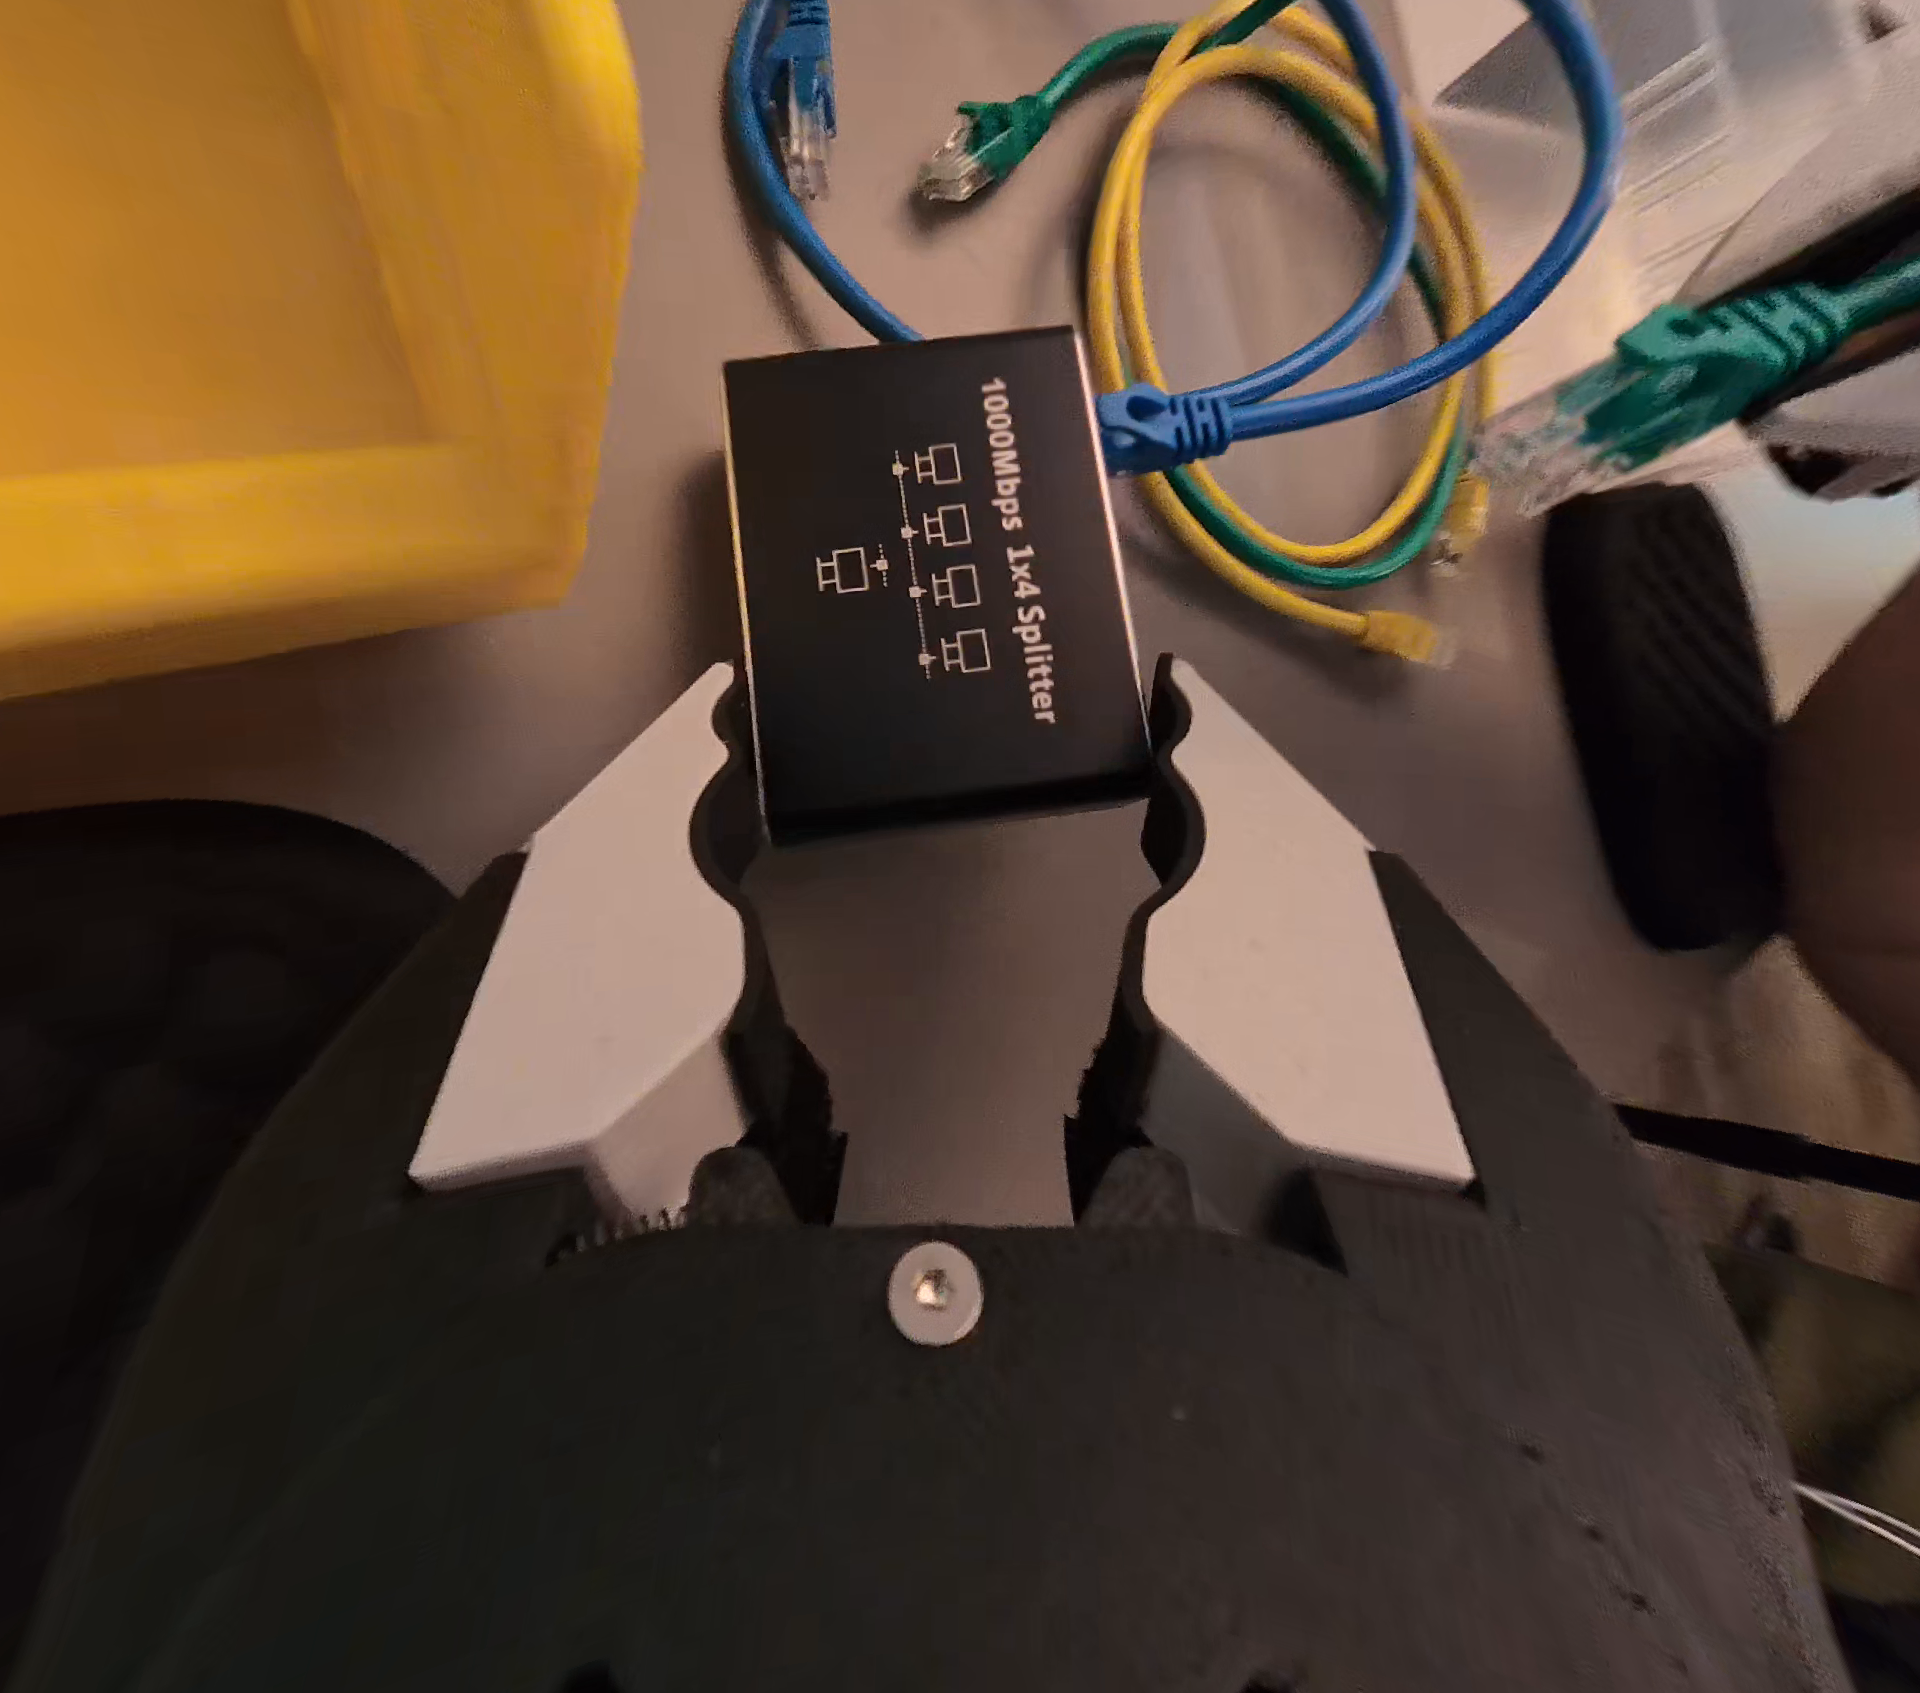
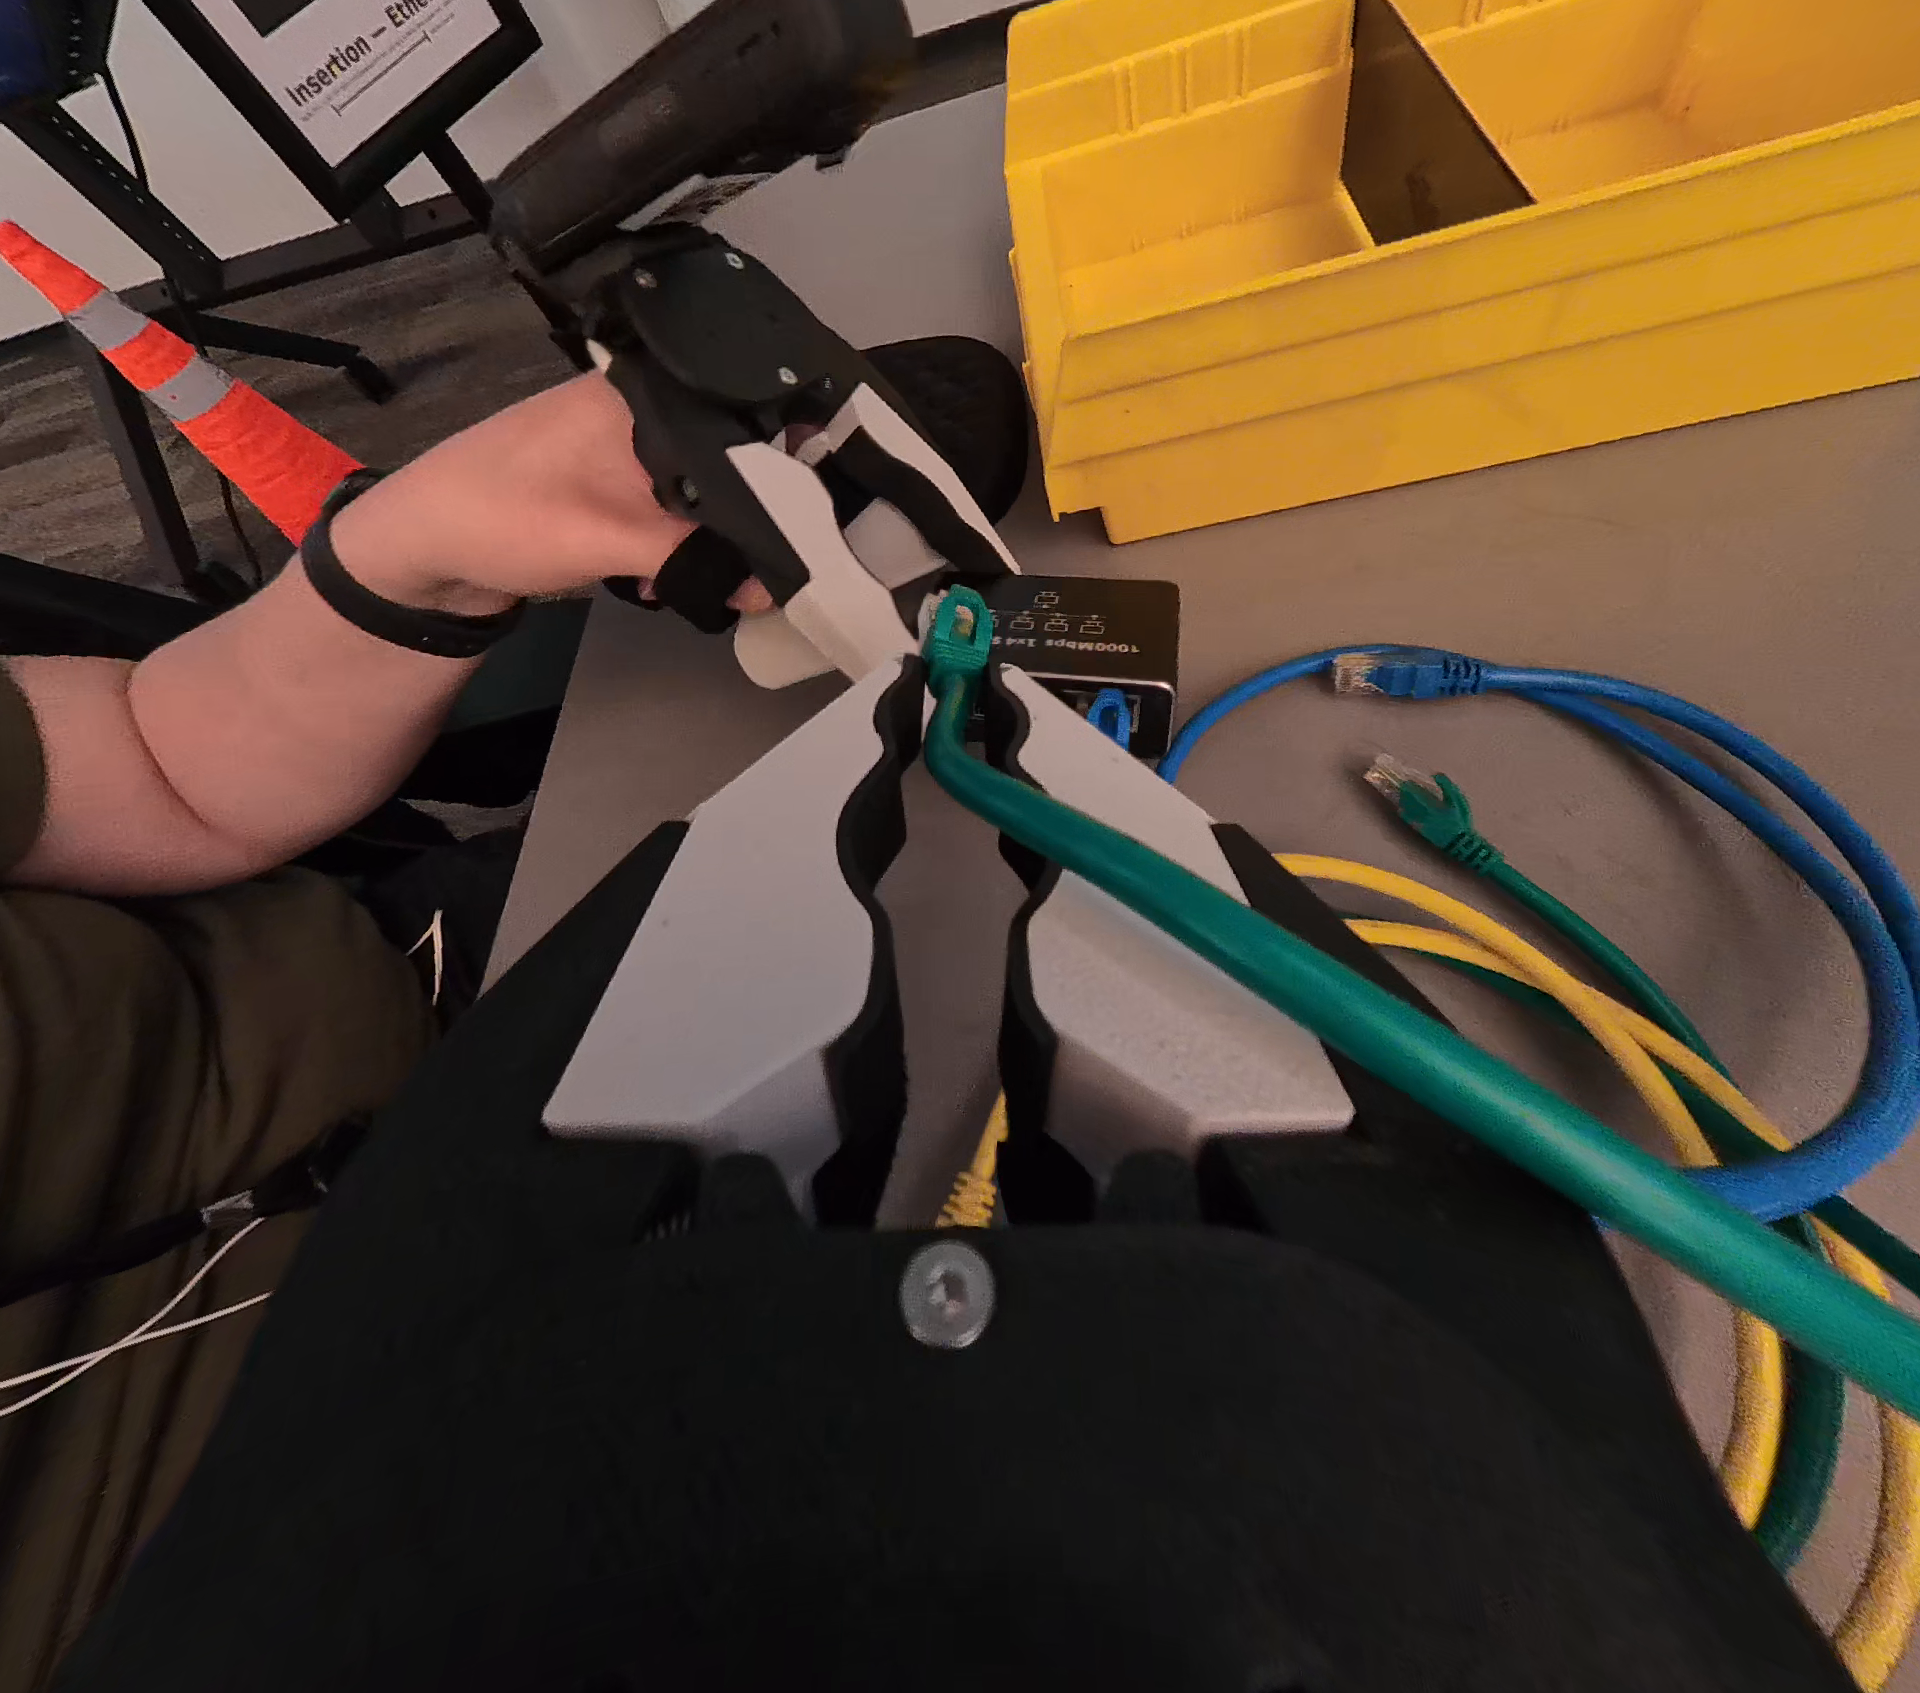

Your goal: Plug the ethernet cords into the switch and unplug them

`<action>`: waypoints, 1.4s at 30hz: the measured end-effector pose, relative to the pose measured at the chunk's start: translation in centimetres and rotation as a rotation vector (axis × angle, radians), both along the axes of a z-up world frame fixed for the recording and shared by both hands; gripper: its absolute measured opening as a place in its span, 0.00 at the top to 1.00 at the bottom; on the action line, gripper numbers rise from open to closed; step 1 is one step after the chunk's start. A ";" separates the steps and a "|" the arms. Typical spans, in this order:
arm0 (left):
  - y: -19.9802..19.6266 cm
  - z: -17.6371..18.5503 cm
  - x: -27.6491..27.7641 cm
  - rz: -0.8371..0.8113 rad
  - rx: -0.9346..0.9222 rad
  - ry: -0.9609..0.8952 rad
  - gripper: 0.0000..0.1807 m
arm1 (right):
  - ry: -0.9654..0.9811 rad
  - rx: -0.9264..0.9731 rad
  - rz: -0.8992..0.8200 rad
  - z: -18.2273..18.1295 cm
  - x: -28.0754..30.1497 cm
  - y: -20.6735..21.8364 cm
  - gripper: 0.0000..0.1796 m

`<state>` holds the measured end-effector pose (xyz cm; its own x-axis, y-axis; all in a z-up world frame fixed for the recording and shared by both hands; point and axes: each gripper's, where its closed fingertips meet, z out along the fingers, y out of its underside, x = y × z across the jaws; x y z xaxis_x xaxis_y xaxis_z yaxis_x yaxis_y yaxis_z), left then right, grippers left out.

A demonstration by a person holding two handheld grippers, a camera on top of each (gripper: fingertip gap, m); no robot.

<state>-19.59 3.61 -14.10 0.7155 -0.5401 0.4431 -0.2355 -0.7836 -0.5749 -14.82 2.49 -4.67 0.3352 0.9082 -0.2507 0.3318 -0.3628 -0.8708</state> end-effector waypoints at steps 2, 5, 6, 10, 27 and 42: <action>-0.2 0.5 0.4 -0.007 -0.036 -0.091 0.59 | 0.001 0.005 0.011 0.5 -0.2 -0.5 0.94; -0.5 0.8 0.7 -0.014 -0.085 -0.187 0.59 | -0.030 0.001 0.047 1.2 -0.9 -2.0 0.94; -0.5 0.9 0.7 -0.011 -0.095 -0.207 0.59 | -0.067 0.000 0.052 0.9 -0.9 -2.4 0.94; -0.9 1.6 1.0 -0.028 -0.148 -0.329 0.59 | -0.216 0.042 0.008 -0.4 -0.5 -2.3 0.94; -0.8 4.8 1.8 -0.004 -0.148 -0.617 0.59 | -0.316 0.332 -0.149 -0.1 -0.5 0.1 0.94; 0.0 6.3 2.6 0.040 0.093 -0.615 0.59 | -0.357 0.386 -0.204 0.7 0.0 0.4 0.94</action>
